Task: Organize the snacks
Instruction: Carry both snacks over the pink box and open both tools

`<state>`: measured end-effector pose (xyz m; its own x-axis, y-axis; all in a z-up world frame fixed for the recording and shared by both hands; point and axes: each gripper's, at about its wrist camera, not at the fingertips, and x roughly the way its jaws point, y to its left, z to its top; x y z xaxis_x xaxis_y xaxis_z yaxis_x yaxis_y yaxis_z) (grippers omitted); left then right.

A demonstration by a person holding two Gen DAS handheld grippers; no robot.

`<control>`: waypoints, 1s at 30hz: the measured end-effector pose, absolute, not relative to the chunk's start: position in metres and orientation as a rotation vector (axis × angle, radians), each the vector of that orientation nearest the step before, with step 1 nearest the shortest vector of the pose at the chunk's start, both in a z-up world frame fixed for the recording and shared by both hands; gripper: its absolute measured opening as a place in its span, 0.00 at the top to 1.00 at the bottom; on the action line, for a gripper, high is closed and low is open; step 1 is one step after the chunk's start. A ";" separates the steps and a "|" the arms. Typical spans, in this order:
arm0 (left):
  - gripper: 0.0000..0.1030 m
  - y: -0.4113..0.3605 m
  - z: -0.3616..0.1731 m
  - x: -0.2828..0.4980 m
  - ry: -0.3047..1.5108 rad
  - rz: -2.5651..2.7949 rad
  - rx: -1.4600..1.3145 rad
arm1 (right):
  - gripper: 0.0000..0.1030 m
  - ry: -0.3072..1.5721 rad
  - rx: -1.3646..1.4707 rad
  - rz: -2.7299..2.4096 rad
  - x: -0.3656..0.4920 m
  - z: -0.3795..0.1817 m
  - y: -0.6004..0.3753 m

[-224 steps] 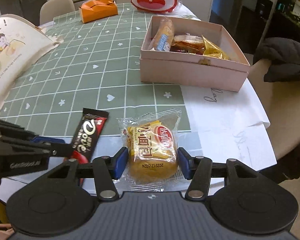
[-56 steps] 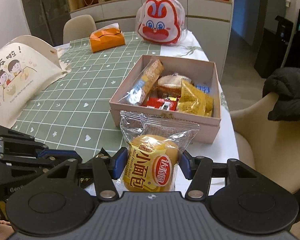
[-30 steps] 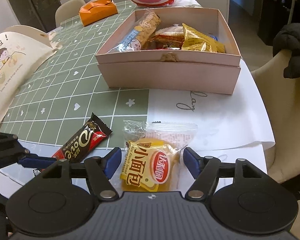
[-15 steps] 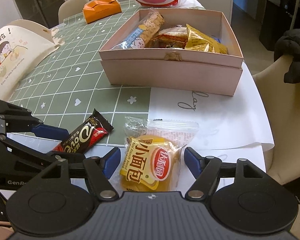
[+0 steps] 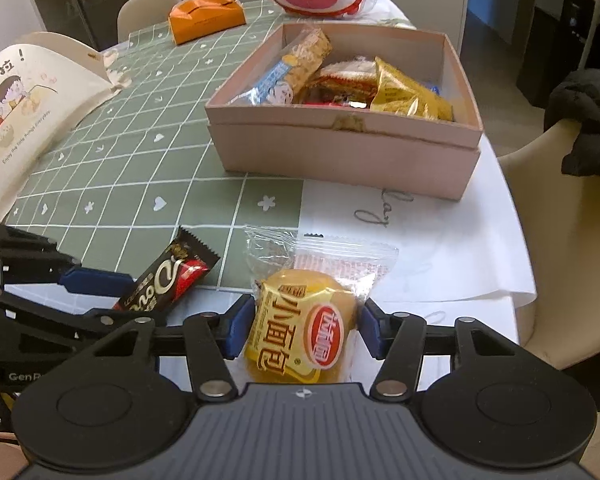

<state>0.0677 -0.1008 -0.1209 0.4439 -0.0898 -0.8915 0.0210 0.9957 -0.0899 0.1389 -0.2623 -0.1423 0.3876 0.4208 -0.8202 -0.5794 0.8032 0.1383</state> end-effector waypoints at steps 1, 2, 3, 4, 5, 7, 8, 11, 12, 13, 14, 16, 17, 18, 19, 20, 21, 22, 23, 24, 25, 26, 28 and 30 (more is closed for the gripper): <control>0.58 -0.101 -0.118 0.068 1.101 -0.067 -0.078 | 0.47 0.980 -0.182 0.642 0.139 -0.139 -0.264; 0.58 -0.099 -0.110 0.066 1.082 -0.067 -0.087 | 0.47 0.975 -0.181 0.644 0.139 -0.136 -0.265; 0.58 -0.098 -0.100 0.065 1.056 -0.070 -0.092 | 0.47 0.968 -0.179 0.646 0.139 -0.131 -0.267; 0.58 -0.097 -0.089 0.065 1.024 -0.076 -0.097 | 0.47 0.960 -0.176 0.648 0.140 -0.126 -0.268; 0.58 -0.096 -0.077 0.066 0.992 -0.083 -0.102 | 0.47 0.947 -0.171 0.652 0.141 -0.118 -0.271; 0.58 -0.092 -0.046 0.073 0.903 -0.097 -0.111 | 0.47 0.895 -0.153 0.660 0.147 -0.094 -0.276; 0.58 -0.090 -0.028 0.079 0.848 -0.106 -0.114 | 0.47 0.858 -0.147 0.660 0.150 -0.080 -0.278; 0.58 -0.086 0.019 0.100 0.698 -0.127 -0.117 | 0.47 0.723 -0.131 0.649 0.168 -0.029 -0.283; 0.58 -0.084 0.032 0.110 0.656 -0.134 -0.129 | 0.47 0.687 -0.122 0.648 0.174 -0.014 -0.284; 0.57 -0.083 0.041 0.118 0.627 -0.140 -0.143 | 0.47 0.651 -0.112 0.648 0.183 0.003 -0.285; 0.57 -0.081 0.050 0.131 0.598 -0.150 -0.158 | 0.47 0.628 -0.102 0.645 0.190 0.015 -0.286; 0.57 -0.084 0.055 0.156 0.556 -0.152 -0.174 | 0.47 0.597 -0.076 0.628 0.210 0.036 -0.286; 0.57 -0.084 0.054 0.171 0.547 -0.145 -0.188 | 0.47 0.584 -0.070 0.618 0.218 0.043 -0.286; 0.57 -0.084 0.050 0.186 0.549 -0.142 -0.215 | 0.47 0.566 -0.071 0.600 0.228 0.048 -0.285; 0.57 -0.082 0.044 0.200 0.553 -0.144 -0.257 | 0.47 0.558 -0.074 0.582 0.235 0.051 -0.283; 0.57 -0.078 0.036 0.215 0.564 -0.155 -0.308 | 0.47 0.558 -0.077 0.571 0.243 0.052 -0.282; 0.57 -0.074 0.021 0.233 0.599 -0.178 -0.374 | 0.47 0.562 -0.077 0.563 0.250 0.052 -0.281; 0.57 -0.070 0.006 0.248 0.659 -0.189 -0.423 | 0.47 0.573 -0.077 0.549 0.258 0.050 -0.280; 0.58 -0.067 -0.006 0.256 0.701 -0.181 -0.452 | 0.47 0.590 -0.078 0.533 0.264 0.047 -0.279; 0.58 -0.065 -0.019 0.262 0.719 -0.154 -0.465 | 0.47 0.607 -0.078 0.525 0.270 0.044 -0.279; 0.58 -0.064 -0.026 0.264 0.718 -0.139 -0.460 | 0.47 0.626 -0.076 0.525 0.274 0.041 -0.280; 0.58 -0.063 -0.030 0.263 0.717 -0.132 -0.456 | 0.47 0.638 -0.072 0.526 0.278 0.038 -0.280; 0.58 -0.058 -0.033 0.259 0.721 -0.132 -0.472 | 0.47 0.651 -0.076 0.531 0.284 0.032 -0.279; 0.58 -0.051 -0.030 0.250 0.707 -0.117 -0.487 | 0.47 0.681 -0.078 0.529 0.294 0.022 -0.274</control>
